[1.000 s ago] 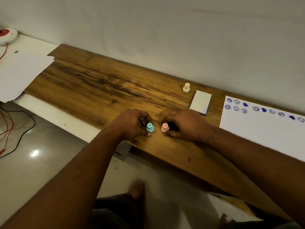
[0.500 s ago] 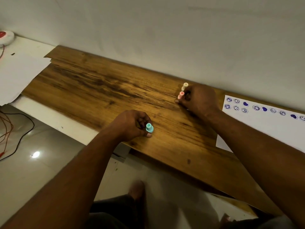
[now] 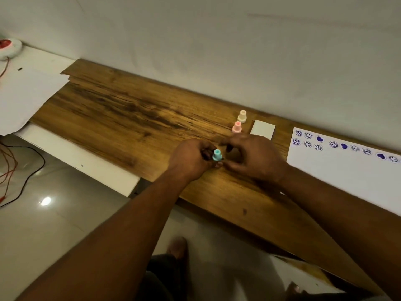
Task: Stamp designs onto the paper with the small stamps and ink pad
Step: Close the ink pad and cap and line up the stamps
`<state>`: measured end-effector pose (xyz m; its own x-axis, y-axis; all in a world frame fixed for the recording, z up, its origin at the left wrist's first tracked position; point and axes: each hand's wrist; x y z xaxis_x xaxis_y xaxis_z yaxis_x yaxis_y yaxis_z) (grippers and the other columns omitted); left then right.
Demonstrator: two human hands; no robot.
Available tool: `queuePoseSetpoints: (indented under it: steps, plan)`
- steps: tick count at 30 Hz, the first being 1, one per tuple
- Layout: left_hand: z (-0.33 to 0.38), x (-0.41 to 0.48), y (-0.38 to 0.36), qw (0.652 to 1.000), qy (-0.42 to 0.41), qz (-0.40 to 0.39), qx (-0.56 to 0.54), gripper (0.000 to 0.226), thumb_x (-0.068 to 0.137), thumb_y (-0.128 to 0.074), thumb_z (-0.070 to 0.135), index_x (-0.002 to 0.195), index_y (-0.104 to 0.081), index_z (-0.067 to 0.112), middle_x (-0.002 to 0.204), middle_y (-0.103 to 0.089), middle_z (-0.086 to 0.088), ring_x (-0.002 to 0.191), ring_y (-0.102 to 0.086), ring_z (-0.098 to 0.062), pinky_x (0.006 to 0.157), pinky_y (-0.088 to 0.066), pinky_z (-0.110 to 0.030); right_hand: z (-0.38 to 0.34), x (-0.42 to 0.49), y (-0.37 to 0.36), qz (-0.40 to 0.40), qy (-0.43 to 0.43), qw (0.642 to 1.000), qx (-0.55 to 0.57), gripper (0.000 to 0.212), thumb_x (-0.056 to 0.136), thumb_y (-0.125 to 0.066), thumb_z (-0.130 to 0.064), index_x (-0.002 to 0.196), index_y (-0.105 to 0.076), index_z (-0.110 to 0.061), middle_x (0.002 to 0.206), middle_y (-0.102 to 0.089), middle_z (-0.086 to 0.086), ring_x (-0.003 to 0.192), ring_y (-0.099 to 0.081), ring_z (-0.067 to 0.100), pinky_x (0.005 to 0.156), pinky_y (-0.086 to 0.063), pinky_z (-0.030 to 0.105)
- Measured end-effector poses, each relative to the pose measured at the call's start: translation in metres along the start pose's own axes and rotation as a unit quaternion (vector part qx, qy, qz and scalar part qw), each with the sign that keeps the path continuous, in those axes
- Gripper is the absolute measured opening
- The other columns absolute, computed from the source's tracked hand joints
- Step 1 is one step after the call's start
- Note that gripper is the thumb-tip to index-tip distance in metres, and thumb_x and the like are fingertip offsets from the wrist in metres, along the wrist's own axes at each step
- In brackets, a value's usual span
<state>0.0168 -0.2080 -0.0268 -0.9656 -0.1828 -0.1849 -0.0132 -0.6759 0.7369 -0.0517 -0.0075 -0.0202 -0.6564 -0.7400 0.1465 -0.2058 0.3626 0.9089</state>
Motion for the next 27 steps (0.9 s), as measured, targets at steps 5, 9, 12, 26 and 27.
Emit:
queuePoseSetpoints:
  steps: [5, 9, 12, 26, 27]
  plan:
    - [0.006, 0.011, -0.009, 1.0, 0.016, 0.012, -0.012, 0.047, 0.074, -0.094, 0.027, 0.118, -0.079, 0.026, 0.099, -0.077, 0.008, 0.094, -0.072, -0.011, 0.087, -0.058, -0.034, 0.001, -0.001, -0.011, 0.016, -0.008, 1.0, -0.011, 0.052, 0.092, -0.067, -0.055, 0.138, -0.058, -0.032, 0.128, -0.07, -0.006, 0.112, -0.066, 0.018, 0.087, -0.056, 0.035]
    - [0.008, 0.011, -0.004, 0.998, 0.031, -0.007, -0.058, 0.061, 0.069, -0.097, 0.015, 0.126, -0.075, 0.021, 0.094, -0.077, 0.008, 0.091, -0.073, -0.007, 0.091, -0.06, -0.036, 0.005, 0.007, -0.014, 0.023, -0.021, 0.999, -0.007, 0.039, 0.091, -0.07, -0.049, 0.124, -0.068, -0.029, 0.115, -0.072, -0.005, 0.101, -0.067, 0.017, 0.075, -0.046, 0.026]
    - [0.009, 0.011, 0.0, 0.996, 0.05, -0.013, -0.071, 0.068, 0.07, -0.096, 0.011, 0.132, -0.071, 0.024, 0.092, -0.077, 0.008, 0.089, -0.073, -0.004, 0.091, -0.059, -0.033, 0.003, 0.014, -0.017, 0.029, -0.047, 0.998, -0.043, 0.033, 0.092, -0.069, -0.048, 0.118, -0.072, -0.028, 0.108, -0.073, -0.005, 0.095, -0.066, 0.016, 0.073, -0.048, 0.027]
    - [-0.003, 0.01, 0.006, 0.997, 0.048, 0.008, -0.053, 0.058, 0.076, -0.093, 0.018, 0.126, -0.07, 0.035, 0.086, -0.075, 0.013, 0.085, -0.069, 0.004, 0.081, -0.052, -0.022, 0.022, 0.026, -0.009, 0.072, -0.161, 0.979, -0.105, 0.04, 0.089, -0.064, -0.057, 0.116, -0.073, -0.029, 0.1, -0.074, -0.003, 0.085, -0.069, 0.017, 0.065, -0.05, 0.028]
    - [-0.004, 0.01, 0.006, 0.998, 0.047, 0.009, -0.05, 0.058, 0.076, -0.093, 0.018, 0.126, -0.07, 0.035, 0.086, -0.074, 0.013, 0.086, -0.068, 0.004, 0.079, -0.051, -0.021, 0.022, 0.026, -0.009, 0.068, -0.162, 0.979, -0.102, 0.041, 0.089, -0.064, -0.058, 0.117, -0.073, -0.029, 0.1, -0.074, -0.003, 0.085, -0.069, 0.017, 0.066, -0.052, 0.029]
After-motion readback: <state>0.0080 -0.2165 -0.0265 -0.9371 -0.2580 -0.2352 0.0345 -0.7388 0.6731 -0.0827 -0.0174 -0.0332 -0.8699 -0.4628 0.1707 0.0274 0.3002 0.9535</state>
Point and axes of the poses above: each hand's wrist, its own x-axis towards the middle knuckle, its own y-axis out of the back of the hand, z = x × y
